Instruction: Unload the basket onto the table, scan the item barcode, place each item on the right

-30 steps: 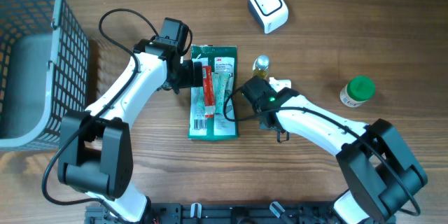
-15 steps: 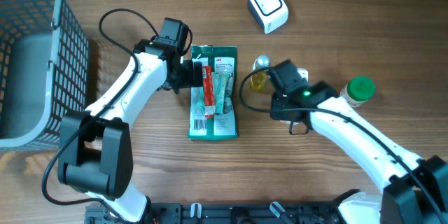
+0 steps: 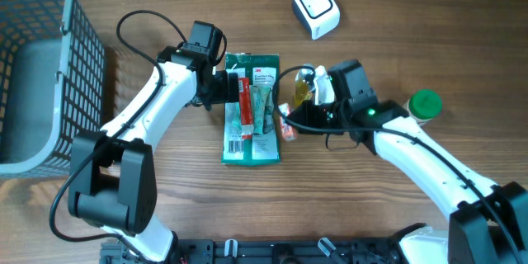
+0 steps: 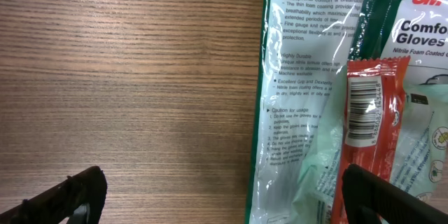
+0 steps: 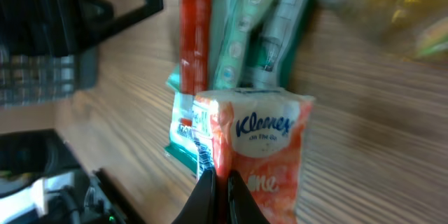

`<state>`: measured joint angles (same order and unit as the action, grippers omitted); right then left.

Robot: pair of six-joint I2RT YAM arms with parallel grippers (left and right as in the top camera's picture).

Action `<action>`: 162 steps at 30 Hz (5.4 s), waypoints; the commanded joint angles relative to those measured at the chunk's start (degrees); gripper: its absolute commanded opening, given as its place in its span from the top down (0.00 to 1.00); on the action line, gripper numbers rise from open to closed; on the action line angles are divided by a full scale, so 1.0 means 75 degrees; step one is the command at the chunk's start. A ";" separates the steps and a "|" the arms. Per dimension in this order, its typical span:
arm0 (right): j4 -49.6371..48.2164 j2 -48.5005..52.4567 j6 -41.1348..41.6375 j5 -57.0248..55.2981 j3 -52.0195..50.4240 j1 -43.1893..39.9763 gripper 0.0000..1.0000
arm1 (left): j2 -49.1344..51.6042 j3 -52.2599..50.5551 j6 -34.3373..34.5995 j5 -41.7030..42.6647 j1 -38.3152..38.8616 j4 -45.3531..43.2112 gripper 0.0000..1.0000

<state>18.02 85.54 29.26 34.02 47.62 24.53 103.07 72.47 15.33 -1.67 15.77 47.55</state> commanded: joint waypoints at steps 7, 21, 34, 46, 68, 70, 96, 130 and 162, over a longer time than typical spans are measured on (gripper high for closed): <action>-0.3089 -0.0085 0.1195 0.1131 -0.2072 -0.0026 0.96 | -0.0125 -0.0035 0.0015 -0.0047 0.0026 0.0003 0.00; -0.3191 -0.0085 0.1326 0.0242 -0.2454 -0.0023 0.96 | -0.0125 -0.0035 0.0012 -0.0047 0.0026 0.0003 0.00; -0.3013 -0.0085 0.1326 0.0038 -0.2454 -0.0026 0.95 | -0.0125 -0.0035 0.0012 -0.0047 0.0026 0.0003 0.00; -0.2827 -0.0085 0.1311 -0.0283 -0.2454 -0.0026 0.91 | -0.0125 -0.0035 0.0012 -0.0047 0.0026 0.0000 0.00; -0.2850 -0.0093 0.1300 -0.0358 -0.2451 -0.0157 0.72 | -0.0125 -0.0035 0.0012 -0.0047 0.0026 0.0000 0.00; -0.2847 -0.0093 0.1300 -0.0358 -0.2451 -0.0213 0.73 | -0.0125 -0.0035 0.0012 -0.0047 0.0026 0.0003 0.00; 0.0804 -0.1926 0.0434 -0.1588 -0.0469 -0.0224 0.44 | -0.0125 -0.0035 0.0012 -0.0047 0.0026 0.0003 0.00; 0.5689 -0.1781 0.0309 -0.3727 0.3302 -0.0382 0.00 | -0.0125 -0.0035 0.0012 -0.0047 0.0026 0.0003 0.00; 0.7402 0.4249 0.1527 -0.4412 0.7979 0.0079 0.00 | -0.0125 -0.0035 0.0012 -0.0050 0.0026 0.0000 0.00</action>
<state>74.94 116.42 39.46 0.05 109.75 25.04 103.07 72.47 15.33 -1.67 15.77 47.55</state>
